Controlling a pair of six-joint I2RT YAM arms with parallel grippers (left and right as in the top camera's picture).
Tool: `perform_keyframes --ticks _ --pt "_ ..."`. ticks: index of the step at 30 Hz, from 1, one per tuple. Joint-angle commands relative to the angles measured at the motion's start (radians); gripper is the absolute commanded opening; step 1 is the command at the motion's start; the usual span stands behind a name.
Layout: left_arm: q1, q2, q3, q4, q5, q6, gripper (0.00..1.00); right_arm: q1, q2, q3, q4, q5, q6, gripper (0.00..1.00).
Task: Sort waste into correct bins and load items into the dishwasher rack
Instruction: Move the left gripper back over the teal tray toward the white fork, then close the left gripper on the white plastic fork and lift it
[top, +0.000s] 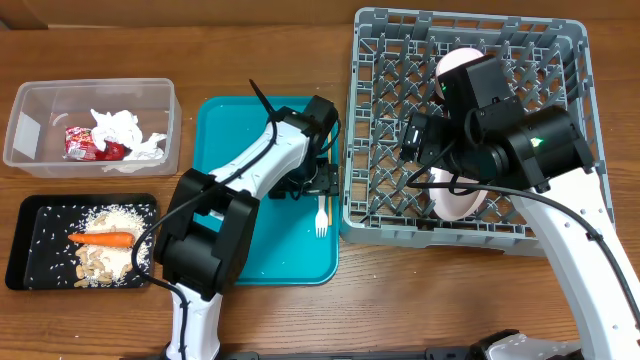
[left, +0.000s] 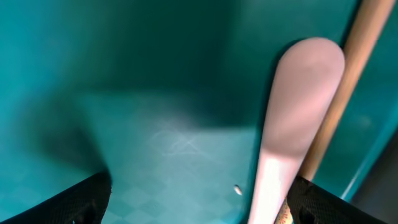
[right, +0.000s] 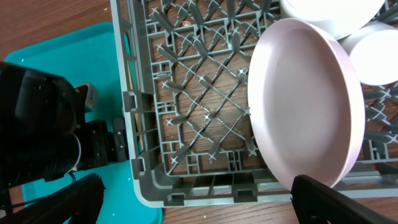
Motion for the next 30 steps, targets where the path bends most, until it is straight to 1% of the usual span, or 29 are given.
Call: perform_keyframes --ticks 1,4,5,6,8,11,13,14,17,19,21,26,27,30 --pt "-0.01 0.039 -0.009 -0.003 -0.01 0.05 0.92 0.0 -0.002 0.014 0.006 0.011 0.0 1.0" --pt "-0.008 0.04 -0.009 -0.041 -0.097 0.049 0.92 0.0 -0.002 0.014 0.006 0.011 0.0 1.0" --pt "0.001 0.04 -0.009 -0.072 -0.156 0.049 0.88 0.0 -0.002 0.014 0.006 0.011 0.0 1.0" --pt "0.006 0.04 -0.009 -0.08 -0.167 0.05 0.86 0.0 -0.002 0.014 0.006 0.011 0.0 1.0" --pt "0.016 0.04 -0.009 -0.09 -0.17 0.06 0.77 0.0 -0.002 0.014 0.006 0.011 0.0 1.0" --pt "0.021 0.04 -0.009 -0.086 -0.152 0.099 0.59 0.0 -0.002 0.014 0.006 0.011 0.0 1.0" --pt "0.021 0.04 -0.009 -0.086 -0.151 0.102 0.47 0.0 -0.002 0.014 0.006 0.011 0.0 1.0" --pt "0.021 0.041 -0.01 -0.086 -0.136 0.102 0.43 0.0 -0.002 0.014 0.006 0.011 0.0 1.0" --pt "0.019 0.042 -0.012 -0.087 -0.095 0.102 0.4 0.0 -0.002 0.014 0.006 0.011 0.0 1.0" --pt "0.019 0.042 -0.012 -0.092 -0.091 0.102 0.34 0.0 -0.002 0.014 0.006 0.011 0.0 1.0" --pt "0.019 0.042 -0.012 -0.104 -0.091 0.102 0.24 0.0 -0.002 0.014 0.006 0.011 0.0 1.0" --pt "0.018 0.042 -0.017 -0.15 -0.092 0.107 0.23 0.0 -0.002 0.014 0.006 0.011 0.0 1.0" --pt "0.018 0.042 -0.019 -0.153 -0.092 0.128 0.23 0.0 -0.002 0.014 0.006 0.011 0.0 1.0" --pt "0.019 0.042 -0.019 -0.164 -0.095 0.148 0.15 0.0 -0.002 0.014 0.006 0.011 0.0 1.0"
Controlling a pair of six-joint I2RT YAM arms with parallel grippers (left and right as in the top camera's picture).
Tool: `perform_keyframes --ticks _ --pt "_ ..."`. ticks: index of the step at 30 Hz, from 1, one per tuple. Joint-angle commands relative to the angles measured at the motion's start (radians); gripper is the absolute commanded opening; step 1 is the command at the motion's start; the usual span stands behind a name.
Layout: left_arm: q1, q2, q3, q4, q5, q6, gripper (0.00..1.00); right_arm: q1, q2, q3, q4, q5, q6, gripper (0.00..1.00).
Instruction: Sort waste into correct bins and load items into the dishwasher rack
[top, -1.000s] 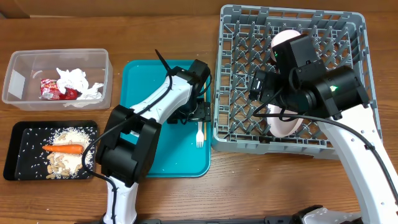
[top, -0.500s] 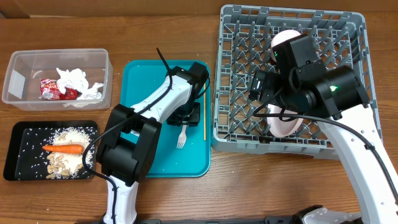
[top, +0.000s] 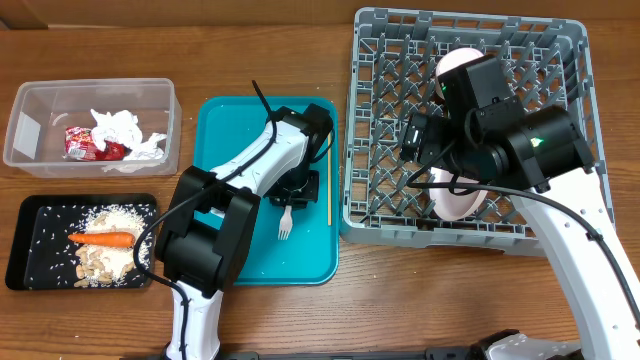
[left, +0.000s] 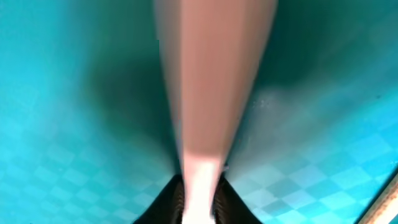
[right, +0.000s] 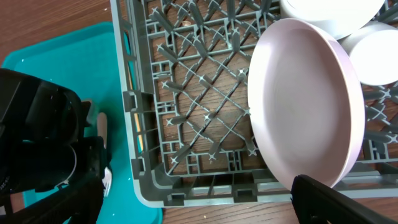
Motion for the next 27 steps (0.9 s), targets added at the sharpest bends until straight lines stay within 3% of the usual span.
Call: perform_keyframes --ticks 1,3,8,14,17,20,27 --pt "0.005 0.027 -0.019 -0.006 -0.012 0.035 0.13 0.0 -0.002 0.014 0.006 0.011 0.0 1.0" --pt "0.006 0.027 -0.018 -0.006 -0.018 0.042 0.04 0.0 -0.002 0.014 0.006 0.011 0.0 1.0" --pt "0.023 0.025 0.039 -0.038 -0.02 0.04 0.04 0.0 -0.002 0.014 0.006 0.011 0.0 1.0" --pt "0.158 0.025 0.399 -0.246 -0.012 0.037 0.04 0.0 -0.002 0.014 0.006 0.011 0.0 1.0" --pt "0.274 0.025 0.567 -0.28 0.014 0.037 0.04 0.0 -0.002 0.014 0.006 0.011 0.0 1.0" --pt "0.431 0.025 0.688 -0.262 0.135 0.009 0.04 0.0 -0.002 0.014 0.006 0.011 0.0 1.0" --pt "0.743 0.04 0.648 -0.149 0.325 -0.242 0.04 0.0 -0.002 0.014 0.006 0.011 0.0 1.0"
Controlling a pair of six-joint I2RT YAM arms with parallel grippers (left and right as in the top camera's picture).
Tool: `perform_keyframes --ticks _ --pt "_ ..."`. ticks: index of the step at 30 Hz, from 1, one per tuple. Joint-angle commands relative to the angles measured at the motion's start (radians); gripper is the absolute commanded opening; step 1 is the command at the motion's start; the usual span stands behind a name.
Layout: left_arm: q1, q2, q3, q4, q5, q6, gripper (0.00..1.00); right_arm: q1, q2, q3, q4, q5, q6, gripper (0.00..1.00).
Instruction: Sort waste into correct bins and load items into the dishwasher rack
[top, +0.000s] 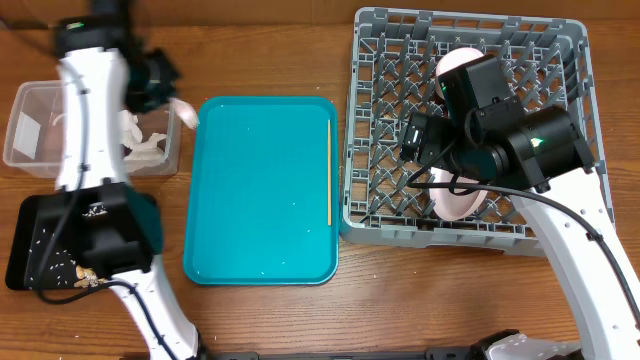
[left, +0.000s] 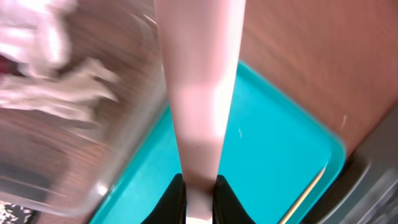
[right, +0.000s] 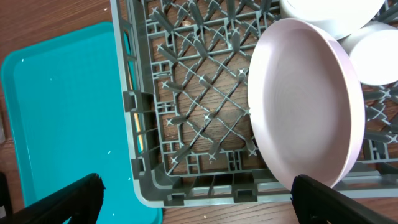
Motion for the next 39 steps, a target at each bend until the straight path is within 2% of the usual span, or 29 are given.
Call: perform_keyframes --ticks 1,7,8,9,10,11,16,20,24,30,34,37,39 --pt "0.105 0.009 -0.042 0.034 0.098 -0.146 0.04 0.0 -0.002 0.014 0.005 0.011 0.0 1.0" --pt "0.238 0.016 -0.082 0.108 0.097 -0.154 0.04 0.0 -0.002 0.014 0.005 0.011 0.0 1.0" --pt "0.256 0.018 -0.086 0.108 0.097 -0.169 0.06 0.0 -0.002 0.014 0.005 0.011 0.0 1.0" --pt "0.263 0.018 -0.087 0.107 0.097 -0.173 0.15 0.0 -0.002 0.014 0.005 0.011 0.0 1.0" --pt "0.27 0.019 -0.087 0.104 0.097 -0.172 0.15 0.0 -0.002 0.014 0.005 0.011 0.0 1.0" --pt "0.277 0.019 -0.087 0.102 0.097 -0.172 0.06 0.0 -0.002 0.014 0.005 0.011 0.0 1.0" --pt "0.277 0.019 -0.087 0.089 0.101 -0.169 0.04 0.0 -0.002 0.014 0.005 0.011 0.0 1.0" --pt "0.269 0.019 -0.086 0.069 0.191 -0.056 0.04 0.0 -0.002 0.014 0.005 0.011 0.0 1.0" --pt "0.241 0.019 -0.086 0.065 0.406 0.095 0.04 0.0 -0.002 0.014 0.005 0.011 0.0 1.0" --pt "0.103 0.013 -0.086 0.056 0.589 0.154 0.04 0.0 -0.002 0.014 0.005 0.011 0.0 1.0" --pt "-0.125 0.013 -0.084 0.127 0.616 0.147 0.04 0.0 -0.002 0.014 0.005 0.011 0.0 1.0" --pt "-0.265 0.013 -0.084 0.245 0.501 0.051 0.04 0.0 -0.002 0.014 0.005 0.011 0.0 1.0" --pt "-0.359 0.014 -0.085 0.323 0.36 0.008 0.04 0.0 -0.002 0.014 0.005 0.011 0.0 1.0"
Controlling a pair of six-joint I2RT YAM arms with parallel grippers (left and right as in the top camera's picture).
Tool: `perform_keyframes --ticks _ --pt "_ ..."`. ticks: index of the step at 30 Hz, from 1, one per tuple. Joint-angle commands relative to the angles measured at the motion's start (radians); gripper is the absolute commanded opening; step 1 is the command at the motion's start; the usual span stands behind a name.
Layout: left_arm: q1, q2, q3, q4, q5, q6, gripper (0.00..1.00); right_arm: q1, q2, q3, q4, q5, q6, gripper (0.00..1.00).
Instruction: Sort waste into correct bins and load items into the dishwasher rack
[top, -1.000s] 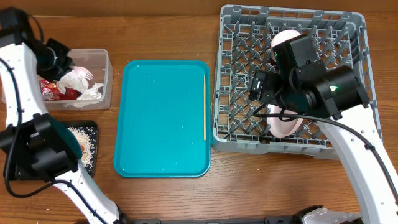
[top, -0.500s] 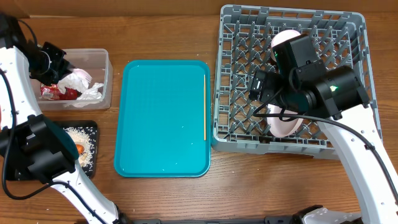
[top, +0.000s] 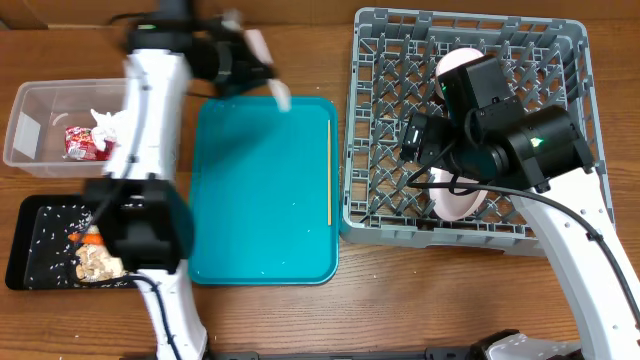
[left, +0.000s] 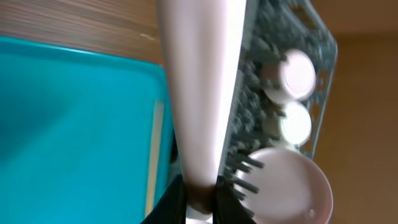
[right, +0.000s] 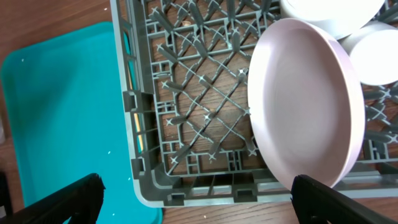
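My left gripper (top: 236, 60) hangs above the back edge of the teal tray (top: 262, 190), shut on a fork (top: 270, 75) with a pink handle (left: 199, 93) and white tines. In the left wrist view the handle runs up from the gripper (left: 199, 200), with the grey dishwasher rack (left: 273, 87) behind it. A pink plate (right: 305, 106) and white cups (right: 329, 9) stand in the rack (top: 380, 120). My right gripper (right: 198, 199) hovers open over the rack's front left part, holding nothing.
A thin wooden chopstick (top: 329, 170) lies along the tray's right edge. A clear bin (top: 40, 125) with paper and a red wrapper sits at the back left. In front of it is a black tray (top: 40, 240) of food scraps.
My left gripper, still holding the fork, was over the clear bin at the back left and is now further right, over the tray's back edge and facing the rack. The right arm has not moved.
My left gripper stood open on the tray beside the fork near the tray's right edge. Then it was shut on the fork's handle in the tray. Then it held the fork high at the back left by the bin, and now over the tray's back edge.
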Motion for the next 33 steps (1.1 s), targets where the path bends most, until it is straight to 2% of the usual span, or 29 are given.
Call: perform_keyframes --ticks 1,5,9,22,26,28,29,33 --pt "-0.15 0.011 0.0 0.107 -0.23 -0.082 0.04 0.0 -0.002 0.014 0.005 0.011 0.0 1.0" --pt "-0.301 0.012 0.0 0.241 -0.455 -0.081 0.04 0.0 -0.002 0.014 0.005 0.011 0.0 1.0" --pt "-0.372 0.024 0.0 0.315 -0.562 -0.081 0.04 0.0 -0.002 0.014 0.005 0.011 0.0 1.0" --pt "-0.398 0.168 0.0 0.42 -0.58 -0.062 0.06 0.0 -0.002 0.014 0.005 0.011 0.0 1.0" --pt "-0.401 0.168 0.0 0.417 -0.58 -0.028 0.14 0.0 -0.002 0.014 0.005 0.011 0.0 1.0" --pt "-0.401 0.168 0.0 0.415 -0.58 -0.024 0.24 0.0 -0.002 0.014 0.005 0.011 0.0 1.0" --pt "-0.401 0.168 0.0 0.416 -0.58 -0.024 0.33 0.0 -0.002 0.014 0.005 0.011 0.0 1.0" --pt "-0.401 0.162 0.009 0.405 -0.558 -0.024 0.47 0.0 -0.002 0.014 0.005 0.011 0.0 1.0"
